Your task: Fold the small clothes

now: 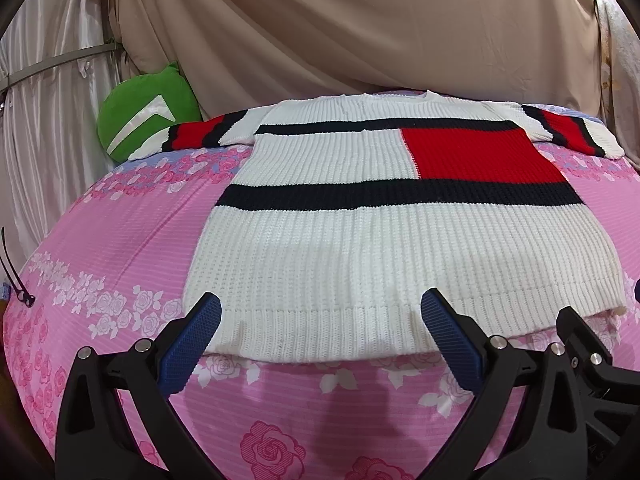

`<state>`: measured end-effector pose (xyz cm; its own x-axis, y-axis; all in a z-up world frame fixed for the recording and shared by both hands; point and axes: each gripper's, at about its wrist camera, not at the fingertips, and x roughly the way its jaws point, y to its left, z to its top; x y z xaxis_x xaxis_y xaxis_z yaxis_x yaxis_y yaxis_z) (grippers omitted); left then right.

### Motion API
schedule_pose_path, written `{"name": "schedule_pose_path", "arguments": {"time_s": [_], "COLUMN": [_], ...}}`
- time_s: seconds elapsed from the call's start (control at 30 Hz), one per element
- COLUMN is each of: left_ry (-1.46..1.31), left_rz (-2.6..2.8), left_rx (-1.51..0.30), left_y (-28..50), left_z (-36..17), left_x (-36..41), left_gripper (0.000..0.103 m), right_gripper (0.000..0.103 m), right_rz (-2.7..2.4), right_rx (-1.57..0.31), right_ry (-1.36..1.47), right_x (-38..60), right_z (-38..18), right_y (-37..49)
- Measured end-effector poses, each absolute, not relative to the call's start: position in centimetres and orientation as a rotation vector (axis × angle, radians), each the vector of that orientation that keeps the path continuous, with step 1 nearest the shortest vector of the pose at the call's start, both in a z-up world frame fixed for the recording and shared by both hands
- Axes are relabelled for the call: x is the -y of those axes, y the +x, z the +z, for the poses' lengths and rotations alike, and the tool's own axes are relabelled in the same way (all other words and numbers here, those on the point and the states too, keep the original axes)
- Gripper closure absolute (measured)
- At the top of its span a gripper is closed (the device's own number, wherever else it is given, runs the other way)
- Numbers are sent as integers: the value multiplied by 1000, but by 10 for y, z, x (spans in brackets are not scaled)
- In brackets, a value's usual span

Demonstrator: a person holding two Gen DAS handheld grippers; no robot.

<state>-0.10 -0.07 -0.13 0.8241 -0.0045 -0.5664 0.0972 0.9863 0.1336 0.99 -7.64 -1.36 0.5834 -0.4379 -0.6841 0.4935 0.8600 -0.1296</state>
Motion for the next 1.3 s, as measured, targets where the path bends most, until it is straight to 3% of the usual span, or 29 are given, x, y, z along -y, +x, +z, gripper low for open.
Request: {"name": "schedule_pose_path", "arguments": {"time_s": [1.3], "left_ry": [172], "left_rz": [-52], "left_rx": [-598], "left_y": [-2], "left_z": [1], "left_x": [0], "left_gripper": [5], "right_gripper": [5], "right_rz": [-538], "right_rx": [-775], "right_ry": [90], "right_x": [78], "right_z": [-14], "right_y": [9]}}
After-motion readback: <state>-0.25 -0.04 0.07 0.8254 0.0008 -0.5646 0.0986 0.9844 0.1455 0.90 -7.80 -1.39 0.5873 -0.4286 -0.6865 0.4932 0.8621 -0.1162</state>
